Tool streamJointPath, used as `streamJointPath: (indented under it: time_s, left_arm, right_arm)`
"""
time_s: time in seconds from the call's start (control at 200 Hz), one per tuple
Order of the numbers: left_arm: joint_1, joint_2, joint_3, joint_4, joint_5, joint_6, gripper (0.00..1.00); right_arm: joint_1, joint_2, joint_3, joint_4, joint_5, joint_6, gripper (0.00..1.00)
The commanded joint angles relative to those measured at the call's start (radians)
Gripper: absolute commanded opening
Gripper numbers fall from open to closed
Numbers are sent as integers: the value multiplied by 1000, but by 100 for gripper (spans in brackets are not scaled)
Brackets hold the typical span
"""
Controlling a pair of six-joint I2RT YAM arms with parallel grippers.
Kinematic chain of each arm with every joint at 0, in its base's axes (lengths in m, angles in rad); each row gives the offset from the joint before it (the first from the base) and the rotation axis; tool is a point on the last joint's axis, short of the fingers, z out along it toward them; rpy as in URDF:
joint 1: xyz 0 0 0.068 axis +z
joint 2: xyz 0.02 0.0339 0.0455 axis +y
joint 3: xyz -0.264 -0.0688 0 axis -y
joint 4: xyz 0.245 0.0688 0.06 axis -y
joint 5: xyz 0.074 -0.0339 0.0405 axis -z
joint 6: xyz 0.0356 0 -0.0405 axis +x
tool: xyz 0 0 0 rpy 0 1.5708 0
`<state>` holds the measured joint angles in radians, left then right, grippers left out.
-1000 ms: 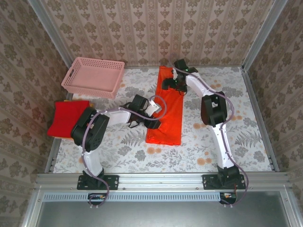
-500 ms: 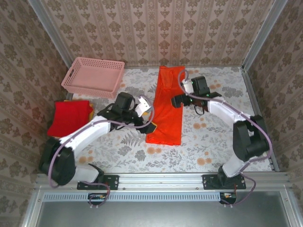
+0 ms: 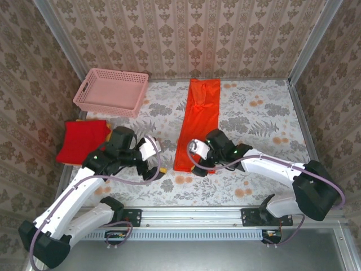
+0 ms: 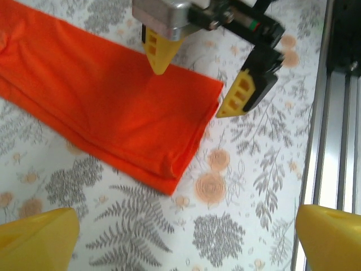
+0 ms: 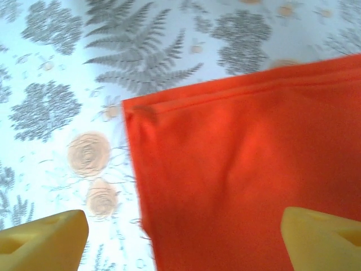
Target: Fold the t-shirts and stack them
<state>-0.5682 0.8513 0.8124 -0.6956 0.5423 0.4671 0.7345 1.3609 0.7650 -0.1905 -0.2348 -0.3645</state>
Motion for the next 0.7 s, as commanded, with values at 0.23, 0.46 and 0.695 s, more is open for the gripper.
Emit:
streamJointPath:
  time_s: [0.23, 0.46, 0.695]
  left_arm:
    - [18, -30, -58, -9, -26, 39, 100]
    - [19, -28, -71, 5, -38, 36, 99]
    - [19, -39, -81, 16, -57, 37, 100]
  right_arm:
    - [79, 225, 130, -151, 135, -162, 69]
    - [77, 341, 213, -206, 164, -178, 61]
    - [92, 387, 253, -273, 143, -215, 55]
